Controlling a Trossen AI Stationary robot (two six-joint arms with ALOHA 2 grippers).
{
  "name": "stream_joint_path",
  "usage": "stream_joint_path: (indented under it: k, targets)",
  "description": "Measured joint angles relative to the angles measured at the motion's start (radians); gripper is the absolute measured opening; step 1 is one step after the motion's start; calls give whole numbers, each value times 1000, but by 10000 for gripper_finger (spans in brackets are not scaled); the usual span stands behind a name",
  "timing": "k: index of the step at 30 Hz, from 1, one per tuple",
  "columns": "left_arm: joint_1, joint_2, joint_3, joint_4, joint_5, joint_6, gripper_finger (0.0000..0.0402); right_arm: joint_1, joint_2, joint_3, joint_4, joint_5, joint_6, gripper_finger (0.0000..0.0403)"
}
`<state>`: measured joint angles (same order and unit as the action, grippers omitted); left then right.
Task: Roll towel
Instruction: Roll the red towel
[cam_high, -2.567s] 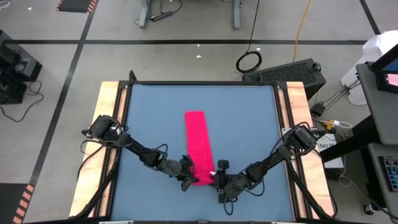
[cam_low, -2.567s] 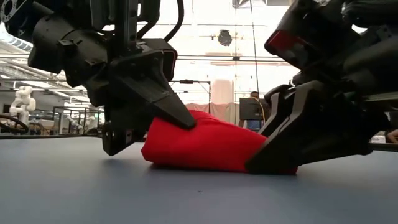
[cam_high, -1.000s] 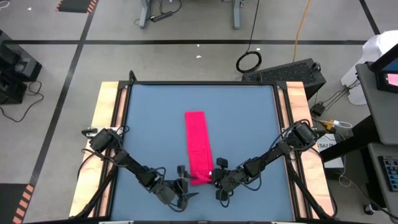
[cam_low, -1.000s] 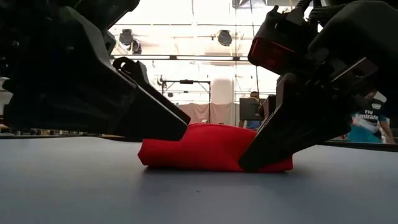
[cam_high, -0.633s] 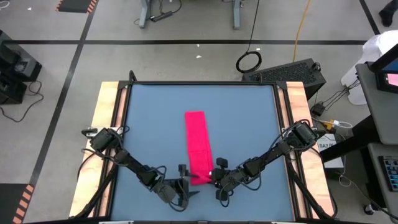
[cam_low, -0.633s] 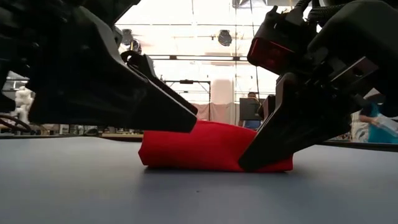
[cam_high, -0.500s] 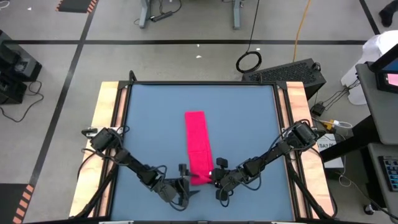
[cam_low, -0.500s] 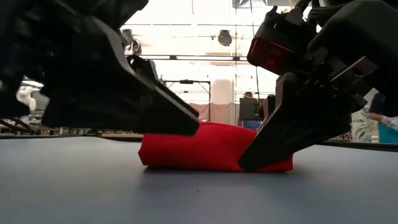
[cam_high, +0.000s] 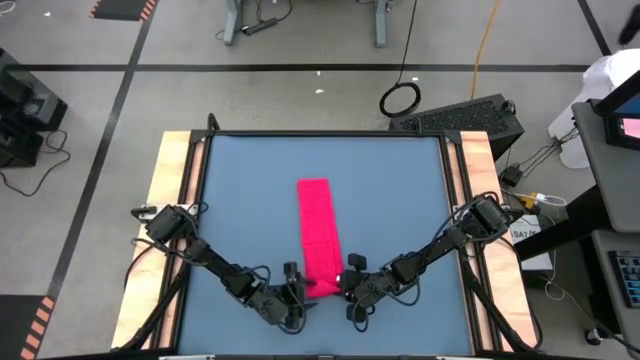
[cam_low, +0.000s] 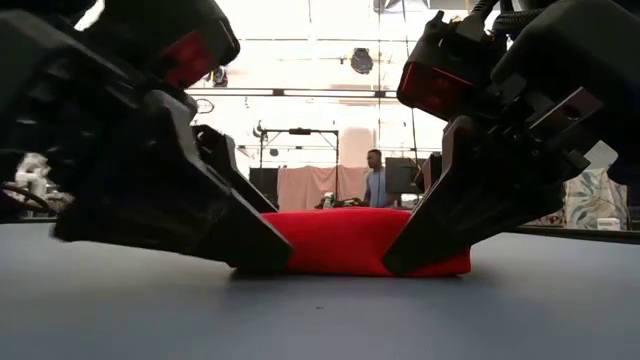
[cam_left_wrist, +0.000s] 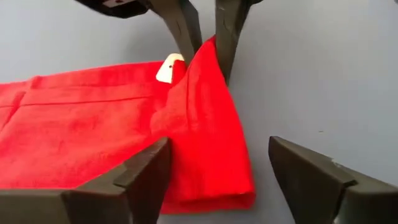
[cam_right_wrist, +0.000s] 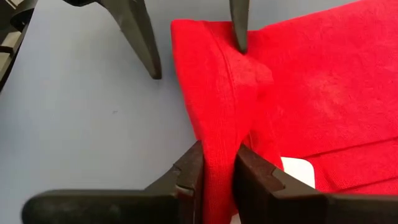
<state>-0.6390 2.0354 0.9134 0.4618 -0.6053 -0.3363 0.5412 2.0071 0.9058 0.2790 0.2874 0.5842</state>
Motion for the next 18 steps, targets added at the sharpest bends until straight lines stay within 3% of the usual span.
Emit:
stream_joint_path:
  k: [3, 9, 14, 18]
  targets:
    - [18, 4, 0, 0, 15, -45, 258, 0, 0, 0, 0, 0, -1, 61]
    - [63, 31, 2, 19, 145, -171, 216, 0, -5, 0, -1, -2, -20, 61]
    - [67, 34, 2, 27, 168, -181, 109, 0, -10, 0, -1, -2, -36, 70]
    - [66, 37, 2, 51, 213, -270, 22, 14, -20, 0, 0, 24, -108, 102]
